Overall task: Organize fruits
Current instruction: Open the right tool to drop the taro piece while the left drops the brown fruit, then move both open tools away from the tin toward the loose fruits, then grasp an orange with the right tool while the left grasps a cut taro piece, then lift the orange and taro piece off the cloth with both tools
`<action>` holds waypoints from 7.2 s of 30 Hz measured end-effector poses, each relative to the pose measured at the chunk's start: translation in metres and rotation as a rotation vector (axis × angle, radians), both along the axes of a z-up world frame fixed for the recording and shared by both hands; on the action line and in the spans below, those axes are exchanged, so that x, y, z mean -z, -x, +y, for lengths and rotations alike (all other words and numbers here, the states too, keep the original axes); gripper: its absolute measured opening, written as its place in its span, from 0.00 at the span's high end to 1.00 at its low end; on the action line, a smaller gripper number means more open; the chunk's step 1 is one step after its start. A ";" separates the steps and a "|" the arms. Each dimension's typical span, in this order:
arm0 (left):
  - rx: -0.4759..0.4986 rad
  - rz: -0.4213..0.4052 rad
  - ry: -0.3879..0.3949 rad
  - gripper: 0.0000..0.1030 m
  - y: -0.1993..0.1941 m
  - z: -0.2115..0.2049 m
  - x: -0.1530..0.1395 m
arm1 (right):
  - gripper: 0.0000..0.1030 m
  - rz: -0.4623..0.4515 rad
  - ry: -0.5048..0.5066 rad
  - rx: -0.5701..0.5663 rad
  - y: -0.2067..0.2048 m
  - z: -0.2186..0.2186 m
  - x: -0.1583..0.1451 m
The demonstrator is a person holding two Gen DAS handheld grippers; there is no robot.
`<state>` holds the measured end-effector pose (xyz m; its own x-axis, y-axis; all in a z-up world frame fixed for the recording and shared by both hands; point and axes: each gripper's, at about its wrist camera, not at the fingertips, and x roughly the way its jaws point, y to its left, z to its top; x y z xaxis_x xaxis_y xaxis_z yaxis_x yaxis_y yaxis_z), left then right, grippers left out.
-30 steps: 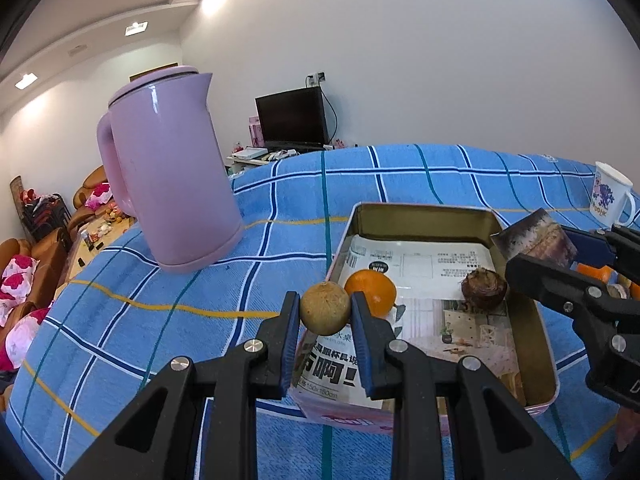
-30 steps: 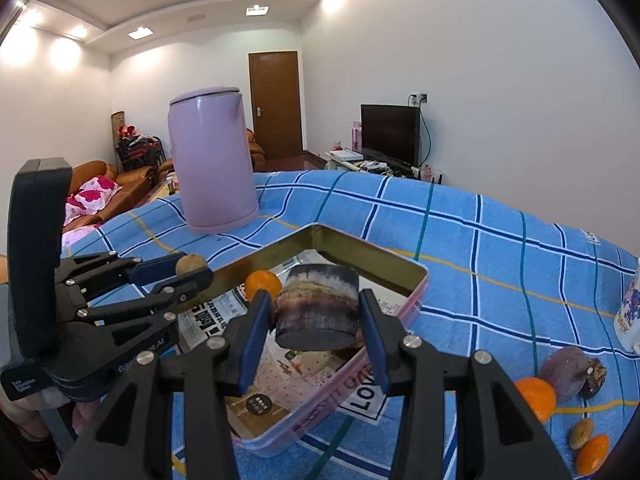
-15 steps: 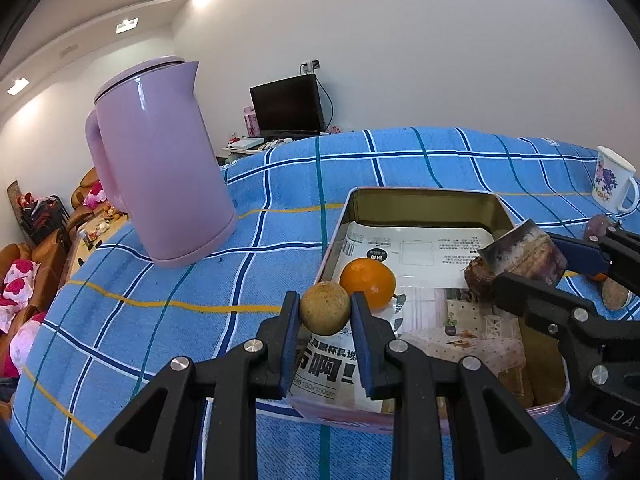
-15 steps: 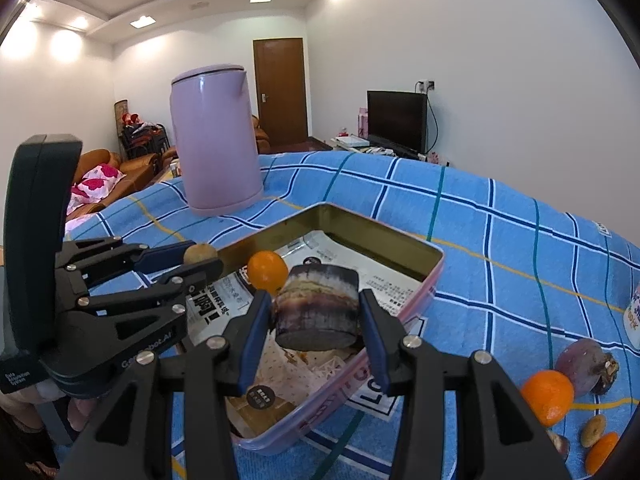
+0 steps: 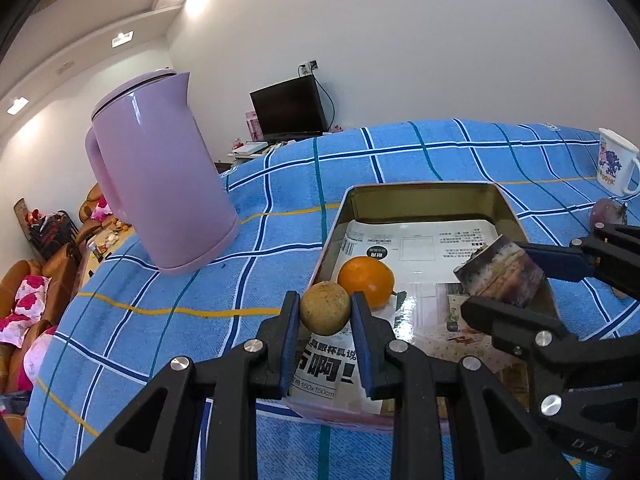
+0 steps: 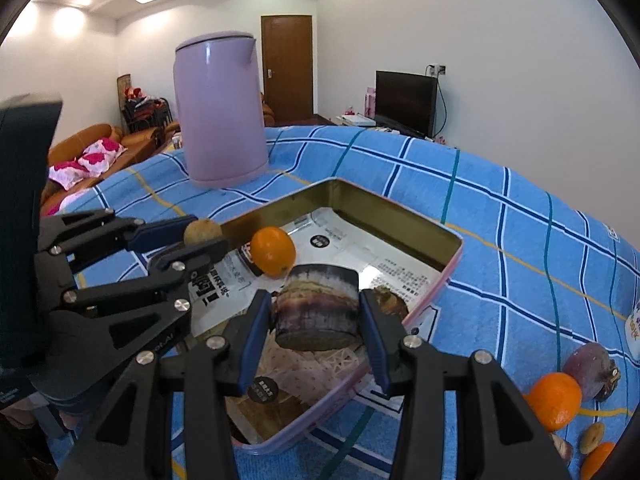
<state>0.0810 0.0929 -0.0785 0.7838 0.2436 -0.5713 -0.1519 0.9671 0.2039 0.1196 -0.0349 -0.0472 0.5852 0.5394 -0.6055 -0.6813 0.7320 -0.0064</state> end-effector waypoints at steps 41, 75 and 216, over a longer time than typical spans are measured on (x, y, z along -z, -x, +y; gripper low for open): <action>-0.066 -0.111 0.095 0.29 0.024 0.002 -0.018 | 0.07 -0.080 -0.106 0.182 0.011 -0.052 -0.021; 0.327 -0.009 0.124 0.29 0.009 -0.188 -0.018 | 0.42 0.011 -0.035 0.537 0.021 -0.282 -0.008; 0.390 -0.170 0.167 0.50 0.027 -0.216 -0.018 | 0.61 -0.181 -0.131 0.354 0.052 -0.261 -0.023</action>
<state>0.0543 -0.1230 -0.0602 0.8847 -0.1726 -0.4330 0.2121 0.9763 0.0442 0.0679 -0.2958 -0.0245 0.8391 0.3513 -0.4153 -0.3836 0.9235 0.0062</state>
